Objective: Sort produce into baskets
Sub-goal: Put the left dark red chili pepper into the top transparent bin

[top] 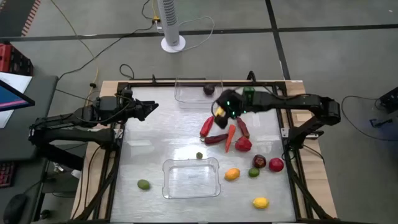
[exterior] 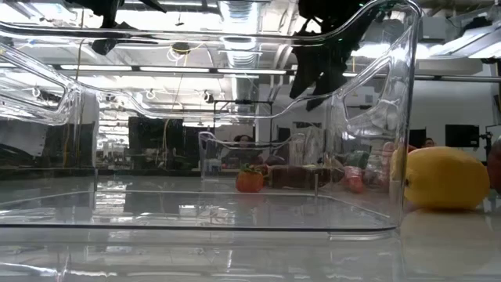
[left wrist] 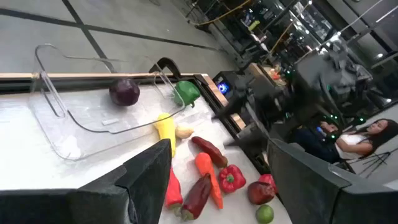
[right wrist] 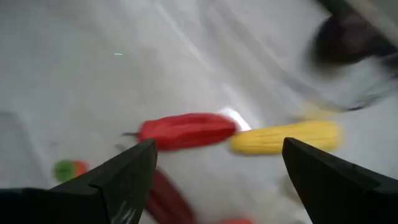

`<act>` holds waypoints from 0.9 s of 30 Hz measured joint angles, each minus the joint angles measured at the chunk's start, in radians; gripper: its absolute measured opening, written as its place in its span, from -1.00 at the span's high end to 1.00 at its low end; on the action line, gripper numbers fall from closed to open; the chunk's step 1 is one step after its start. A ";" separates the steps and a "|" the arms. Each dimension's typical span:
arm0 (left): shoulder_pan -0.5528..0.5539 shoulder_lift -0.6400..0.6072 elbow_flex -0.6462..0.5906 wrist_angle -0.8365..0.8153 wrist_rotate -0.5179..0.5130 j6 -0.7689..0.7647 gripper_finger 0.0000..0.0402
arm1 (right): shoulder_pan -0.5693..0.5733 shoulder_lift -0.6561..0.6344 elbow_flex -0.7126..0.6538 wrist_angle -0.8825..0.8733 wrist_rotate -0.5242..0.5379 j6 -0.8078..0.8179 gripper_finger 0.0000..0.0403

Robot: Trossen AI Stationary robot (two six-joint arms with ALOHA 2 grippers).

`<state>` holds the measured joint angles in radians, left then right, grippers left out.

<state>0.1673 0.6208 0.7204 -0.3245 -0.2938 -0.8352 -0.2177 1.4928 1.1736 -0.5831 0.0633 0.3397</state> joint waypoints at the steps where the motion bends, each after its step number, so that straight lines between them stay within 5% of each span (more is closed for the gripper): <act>1: 0.000 0.001 0.000 0.000 -0.002 0.000 -0.25 | 0.021 -0.008 -0.026 0.026 -0.018 -0.005 -0.85; 7: 0.000 0.030 0.000 0.000 -0.012 0.022 -0.25 | 0.150 0.054 -0.105 0.063 -0.118 -0.103 -0.85; 15: 0.000 0.090 0.000 0.000 0.000 0.028 -0.25 | 0.194 0.252 -0.114 0.169 -0.110 -0.103 -0.74; 27: 0.002 0.095 0.000 0.003 0.020 0.021 -0.25 | 0.188 0.318 -0.106 0.122 -0.094 -0.075 0.13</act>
<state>0.1688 0.7153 0.7200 -0.3218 -0.2741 -0.8143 -0.0293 1.8112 1.0672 -0.4607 -0.0308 0.2642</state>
